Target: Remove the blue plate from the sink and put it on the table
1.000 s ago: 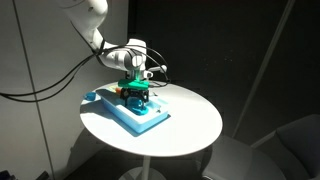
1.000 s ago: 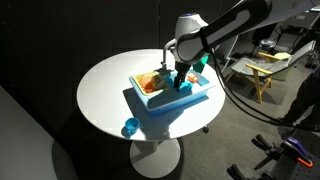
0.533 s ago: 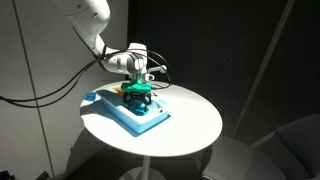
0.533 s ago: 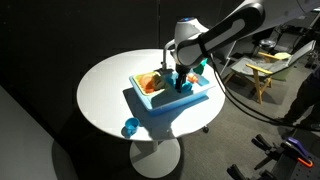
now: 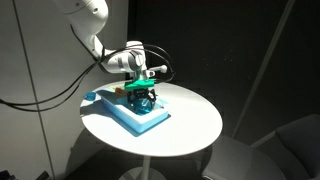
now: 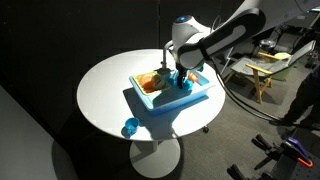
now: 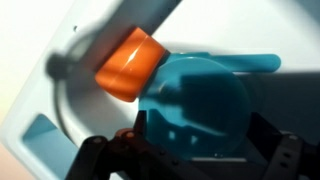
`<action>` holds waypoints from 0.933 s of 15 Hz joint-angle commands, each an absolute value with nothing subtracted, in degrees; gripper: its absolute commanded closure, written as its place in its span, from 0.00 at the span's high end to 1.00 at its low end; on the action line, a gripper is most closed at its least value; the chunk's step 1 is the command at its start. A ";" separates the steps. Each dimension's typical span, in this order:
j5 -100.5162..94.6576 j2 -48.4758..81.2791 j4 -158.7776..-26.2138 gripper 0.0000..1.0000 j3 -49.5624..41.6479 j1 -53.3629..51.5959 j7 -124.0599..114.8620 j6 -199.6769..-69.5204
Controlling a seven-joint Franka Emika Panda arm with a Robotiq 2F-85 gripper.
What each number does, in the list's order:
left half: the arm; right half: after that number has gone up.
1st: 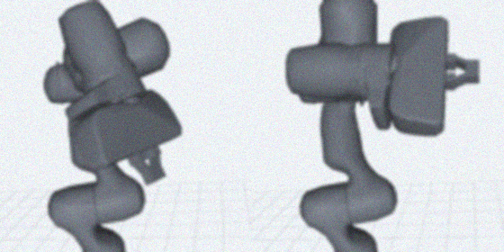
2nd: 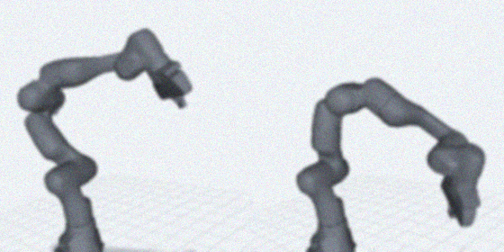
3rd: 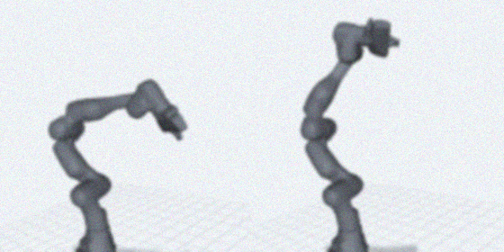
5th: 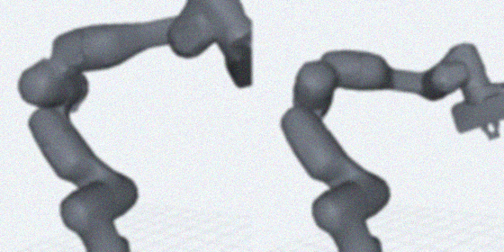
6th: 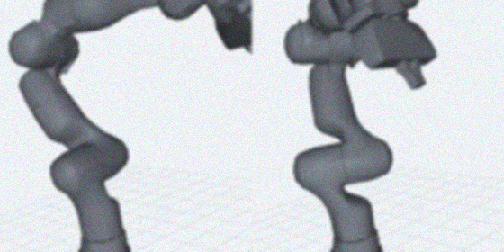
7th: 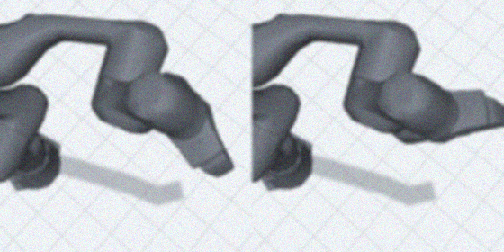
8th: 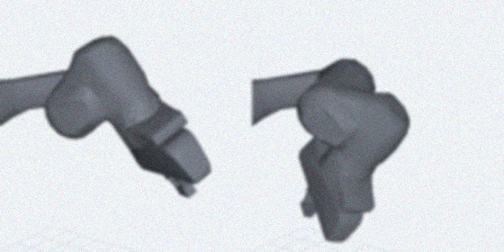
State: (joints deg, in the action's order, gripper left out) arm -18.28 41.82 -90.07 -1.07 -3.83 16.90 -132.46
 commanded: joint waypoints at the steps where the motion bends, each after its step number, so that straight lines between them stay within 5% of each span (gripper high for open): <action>1: -21.19 42.15 -89.12 1.00 -2.23 -5.03 15.12 -133.48; 14: -27.99 41.33 -90.21 1.00 -6.67 -8.32 5.67 -136.62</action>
State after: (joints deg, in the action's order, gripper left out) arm -25.97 41.81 -90.07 -4.86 -7.19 9.24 -135.93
